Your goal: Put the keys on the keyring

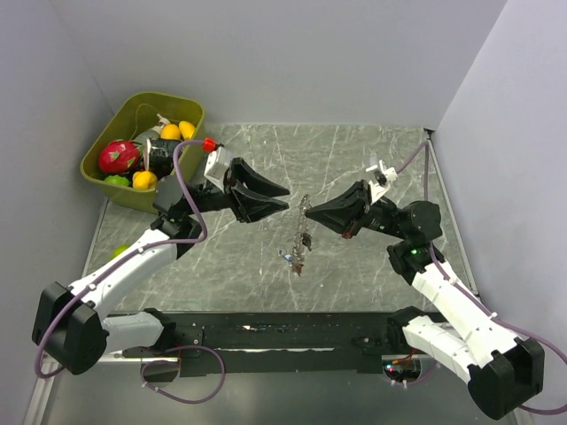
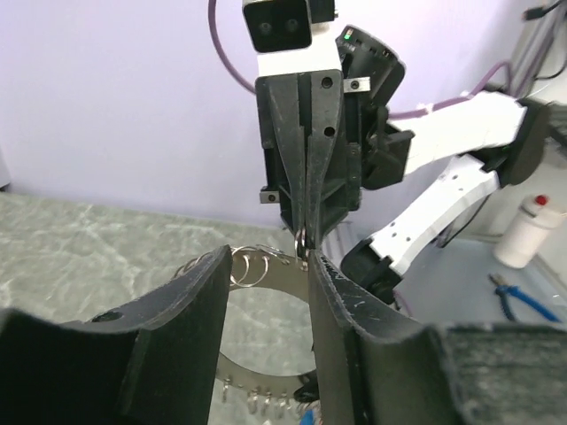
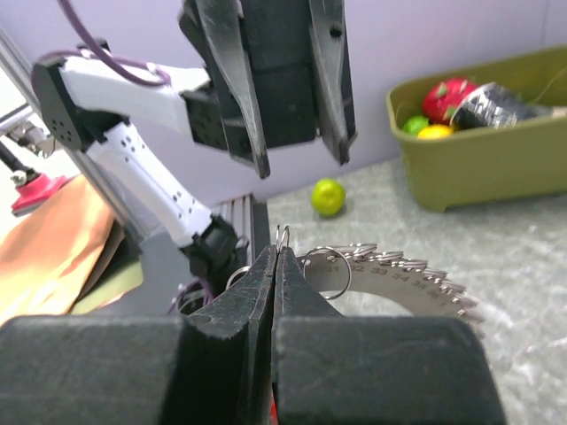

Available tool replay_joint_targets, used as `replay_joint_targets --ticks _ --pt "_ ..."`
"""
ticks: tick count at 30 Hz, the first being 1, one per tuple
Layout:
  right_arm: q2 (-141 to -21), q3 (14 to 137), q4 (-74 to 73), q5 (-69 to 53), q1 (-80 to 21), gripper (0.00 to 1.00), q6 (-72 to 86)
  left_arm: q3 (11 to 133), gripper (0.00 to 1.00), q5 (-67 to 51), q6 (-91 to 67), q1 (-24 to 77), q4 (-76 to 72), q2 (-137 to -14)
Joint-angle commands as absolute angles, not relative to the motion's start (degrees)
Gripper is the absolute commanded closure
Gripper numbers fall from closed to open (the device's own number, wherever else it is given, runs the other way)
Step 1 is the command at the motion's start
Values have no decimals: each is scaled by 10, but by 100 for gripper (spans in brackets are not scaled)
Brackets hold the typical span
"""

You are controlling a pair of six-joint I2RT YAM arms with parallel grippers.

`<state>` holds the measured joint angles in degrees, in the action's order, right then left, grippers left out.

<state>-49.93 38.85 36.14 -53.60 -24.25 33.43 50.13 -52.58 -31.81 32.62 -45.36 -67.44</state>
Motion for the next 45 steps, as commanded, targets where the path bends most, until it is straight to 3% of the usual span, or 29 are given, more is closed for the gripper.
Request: replay_joint_targets --ticks 1,7,33,37,45 --pt "-484 388 461 -503 -247 100 356 509 58 -569 -424 323 -597 -694" --pt "-494 396 487 -502 -246 100 373 511 60 -579 -480 335 -664 -719" --pt "-493 405 462 -504 -247 100 365 552 73 -584 -422 378 -586 -758" --pt "-490 403 466 -503 -246 100 367 554 80 -592 -423 381 -594 -761" --pt "-475 400 461 -490 -246 100 363 559 76 -585 -388 381 -549 -752"
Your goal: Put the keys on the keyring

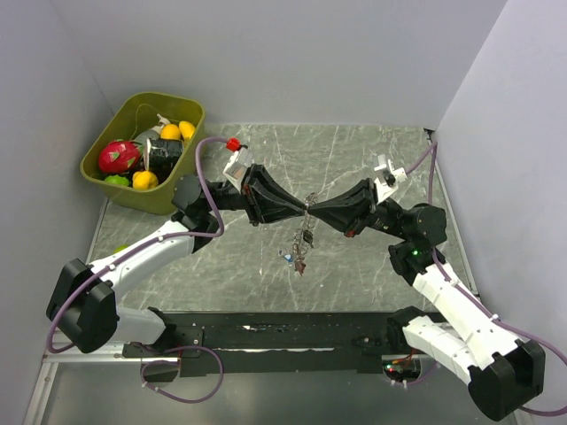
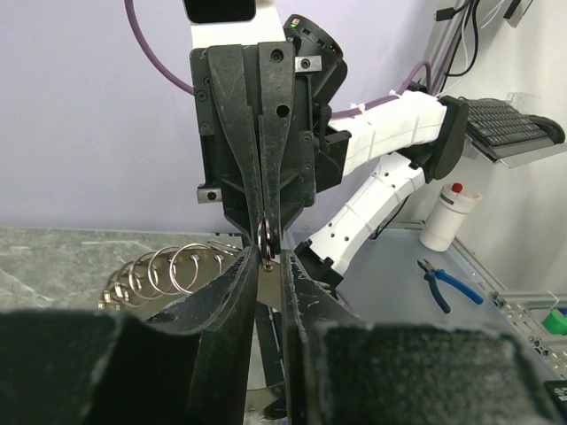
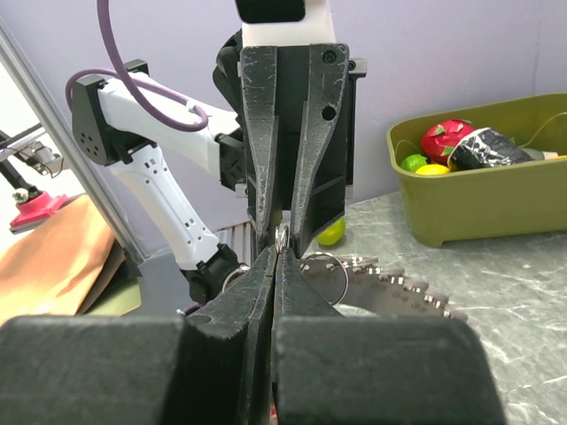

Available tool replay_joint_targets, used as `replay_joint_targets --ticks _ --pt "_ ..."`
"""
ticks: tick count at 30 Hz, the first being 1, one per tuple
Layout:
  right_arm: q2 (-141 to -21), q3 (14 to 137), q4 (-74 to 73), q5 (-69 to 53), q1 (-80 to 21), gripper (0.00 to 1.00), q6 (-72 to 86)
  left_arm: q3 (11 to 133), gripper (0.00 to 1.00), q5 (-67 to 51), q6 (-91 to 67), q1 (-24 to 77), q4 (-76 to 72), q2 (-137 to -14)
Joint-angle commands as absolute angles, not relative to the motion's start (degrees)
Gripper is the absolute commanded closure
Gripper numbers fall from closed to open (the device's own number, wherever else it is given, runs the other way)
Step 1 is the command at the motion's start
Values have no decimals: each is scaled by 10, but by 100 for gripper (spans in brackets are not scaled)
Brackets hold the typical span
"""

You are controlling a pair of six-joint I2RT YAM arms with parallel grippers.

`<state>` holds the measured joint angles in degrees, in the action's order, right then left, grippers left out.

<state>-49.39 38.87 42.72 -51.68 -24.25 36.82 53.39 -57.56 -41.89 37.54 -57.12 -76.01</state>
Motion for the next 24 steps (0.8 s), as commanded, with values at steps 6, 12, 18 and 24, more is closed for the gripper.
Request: replay_joint_targets --ticks 6,12,18,24 --pt "-476 403 461 -496 -247 100 365 557 80 -584 -385 382 -544 -752" --pt "-481 404 455 -500 -246 100 364 566 98 -594 -397 384 -561 -760" --pt "-479 401 445 -499 -247 100 359 565 80 -584 -399 386 -561 -759" --pt "-484 400 447 -501 -247 100 361 569 84 -590 -397 388 -558 -763"
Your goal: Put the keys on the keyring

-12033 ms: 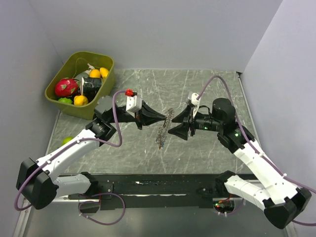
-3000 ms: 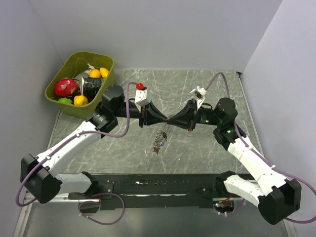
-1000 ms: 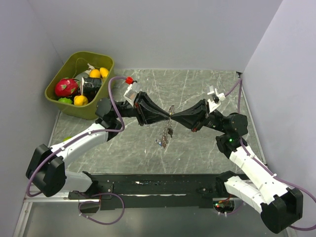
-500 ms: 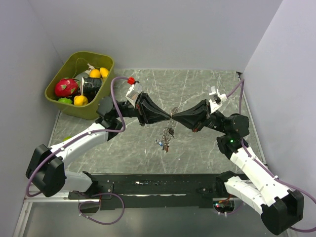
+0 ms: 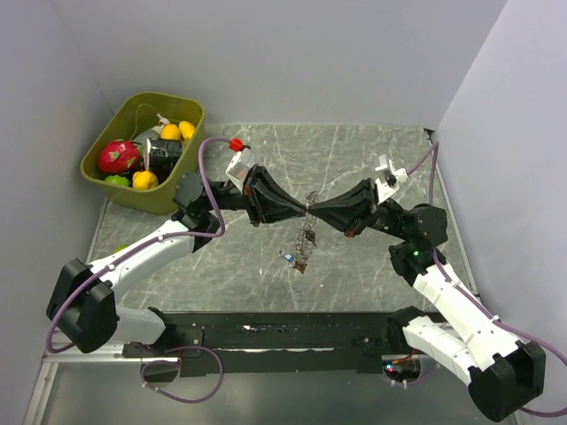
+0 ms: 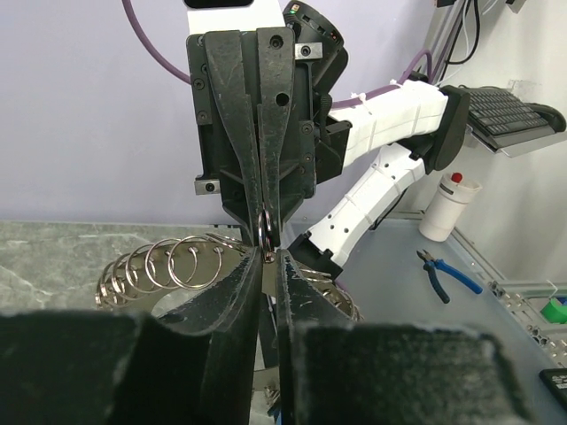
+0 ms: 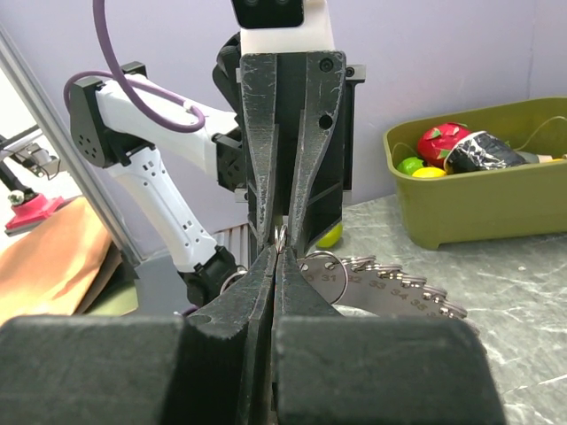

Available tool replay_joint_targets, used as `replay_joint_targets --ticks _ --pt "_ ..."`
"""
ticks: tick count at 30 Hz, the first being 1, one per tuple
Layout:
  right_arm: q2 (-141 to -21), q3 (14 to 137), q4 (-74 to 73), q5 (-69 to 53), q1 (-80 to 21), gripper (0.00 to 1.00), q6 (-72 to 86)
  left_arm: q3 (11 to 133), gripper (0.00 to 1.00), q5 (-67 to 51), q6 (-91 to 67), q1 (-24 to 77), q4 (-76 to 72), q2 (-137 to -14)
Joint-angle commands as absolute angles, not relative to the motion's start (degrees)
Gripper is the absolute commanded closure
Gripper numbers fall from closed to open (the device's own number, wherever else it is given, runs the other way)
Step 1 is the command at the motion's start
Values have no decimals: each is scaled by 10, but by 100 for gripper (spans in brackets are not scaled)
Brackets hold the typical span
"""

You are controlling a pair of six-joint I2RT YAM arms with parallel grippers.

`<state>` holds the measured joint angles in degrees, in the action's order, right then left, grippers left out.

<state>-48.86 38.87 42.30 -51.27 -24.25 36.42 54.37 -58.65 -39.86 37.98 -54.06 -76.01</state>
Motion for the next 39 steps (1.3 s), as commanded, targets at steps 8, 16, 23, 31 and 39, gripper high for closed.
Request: replay_joint_targets --ticks 8,16,23,31,39 --pt "-488 403 438 -506 -247 100 359 575 96 -592 -393 390 -550 -768" --pt "-489 401 399 -500 -247 88 343 577 99 -556 -305 392 -452 -746" --pt "-455 377 329 -452 -247 26 307 612 99 -440 -84 394 -162 -689" --pt "-414 371 205 -399 -247 0 251 601 99 -346 46 395 -26 -639" --pt "-411 381 85 -339 -247 0 229 545 99 -310 56 388 -22 -614"
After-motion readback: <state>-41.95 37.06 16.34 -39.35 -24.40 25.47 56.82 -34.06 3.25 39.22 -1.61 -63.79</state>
